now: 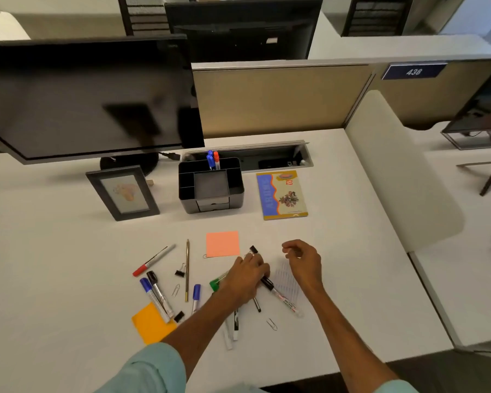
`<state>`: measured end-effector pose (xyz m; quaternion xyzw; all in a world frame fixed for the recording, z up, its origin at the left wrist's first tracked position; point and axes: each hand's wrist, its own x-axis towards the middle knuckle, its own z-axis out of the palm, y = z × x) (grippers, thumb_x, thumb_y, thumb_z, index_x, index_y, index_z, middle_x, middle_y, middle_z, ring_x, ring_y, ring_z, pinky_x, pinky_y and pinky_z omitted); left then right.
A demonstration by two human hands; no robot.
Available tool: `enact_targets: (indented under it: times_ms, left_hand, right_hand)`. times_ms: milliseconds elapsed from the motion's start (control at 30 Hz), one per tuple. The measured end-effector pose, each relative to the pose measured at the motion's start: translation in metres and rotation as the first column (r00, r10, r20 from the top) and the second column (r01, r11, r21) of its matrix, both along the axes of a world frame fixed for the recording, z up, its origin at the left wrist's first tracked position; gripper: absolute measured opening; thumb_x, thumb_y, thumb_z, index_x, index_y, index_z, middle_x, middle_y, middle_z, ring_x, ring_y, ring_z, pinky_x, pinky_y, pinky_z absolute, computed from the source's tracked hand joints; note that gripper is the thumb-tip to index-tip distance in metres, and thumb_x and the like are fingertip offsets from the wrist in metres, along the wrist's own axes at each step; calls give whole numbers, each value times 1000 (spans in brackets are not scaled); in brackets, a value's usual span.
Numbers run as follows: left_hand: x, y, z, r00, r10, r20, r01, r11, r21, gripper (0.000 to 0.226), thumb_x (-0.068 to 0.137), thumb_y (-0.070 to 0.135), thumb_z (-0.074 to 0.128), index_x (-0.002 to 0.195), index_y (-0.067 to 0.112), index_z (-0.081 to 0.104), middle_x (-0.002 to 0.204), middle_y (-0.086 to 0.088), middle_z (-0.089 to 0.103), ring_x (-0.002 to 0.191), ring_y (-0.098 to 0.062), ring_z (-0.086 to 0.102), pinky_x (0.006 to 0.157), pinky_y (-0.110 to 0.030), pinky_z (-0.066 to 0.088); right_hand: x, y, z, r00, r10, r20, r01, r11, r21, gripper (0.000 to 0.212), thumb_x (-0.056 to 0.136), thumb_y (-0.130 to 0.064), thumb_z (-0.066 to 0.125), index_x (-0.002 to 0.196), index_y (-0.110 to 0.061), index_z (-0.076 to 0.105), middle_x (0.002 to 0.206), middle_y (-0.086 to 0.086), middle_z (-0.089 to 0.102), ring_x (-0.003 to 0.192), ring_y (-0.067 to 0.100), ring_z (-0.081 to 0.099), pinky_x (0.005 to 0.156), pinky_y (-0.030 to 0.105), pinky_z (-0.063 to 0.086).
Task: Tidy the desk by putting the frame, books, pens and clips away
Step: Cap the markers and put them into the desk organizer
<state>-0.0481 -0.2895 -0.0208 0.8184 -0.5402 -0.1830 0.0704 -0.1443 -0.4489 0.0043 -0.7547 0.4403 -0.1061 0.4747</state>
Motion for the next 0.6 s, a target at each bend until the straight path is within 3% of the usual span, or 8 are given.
enact_targets:
  times_ms: [133, 300, 433, 600]
  left_hand:
    - [3, 4, 3, 995, 34, -97, -40, 998, -52, 25, 106, 21, 55, 130, 25, 59, 136, 0, 56, 125, -22, 48, 100, -37, 40]
    - [16, 15, 20, 896, 165, -413, -252, 953, -165, 16, 106, 22, 57, 118, 16, 67, 115, -3, 70, 102, -18, 62, 89, -32, 50]
    - [28, 19, 31, 863, 229, -449, -365, 899, -242, 24, 108, 36, 53, 113, 15, 66, 106, 0, 71, 95, -16, 62, 85, -35, 52]
    - [42, 24, 39, 840, 327, -434, -489, 802, -342, 24, 107, 42, 54, 107, 21, 65, 98, 8, 69, 90, -10, 62, 82, -34, 54]
  right_hand:
    - [-9, 0, 0, 996, 77, -41, -73, 992, 101, 28, 93, 3, 59, 93, -16, 79, 94, -4, 80, 92, 17, 75, 93, 40, 60]
    - [0, 0, 10, 920, 385, -73, -369, 913, 174, 14, 93, -9, 74, 100, -18, 82, 98, -5, 81, 93, 7, 74, 91, 27, 59]
    - [19, 5, 21, 857, 515, -33, -504, 848, 164, 12, 89, -15, 79, 100, -19, 82, 94, -4, 81, 90, 12, 75, 90, 33, 60]
    - [49, 14, 30, 862, 507, 11, -507, 859, 68, 15, 83, -23, 87, 97, -21, 80, 90, -7, 79, 85, 12, 75, 87, 36, 63]
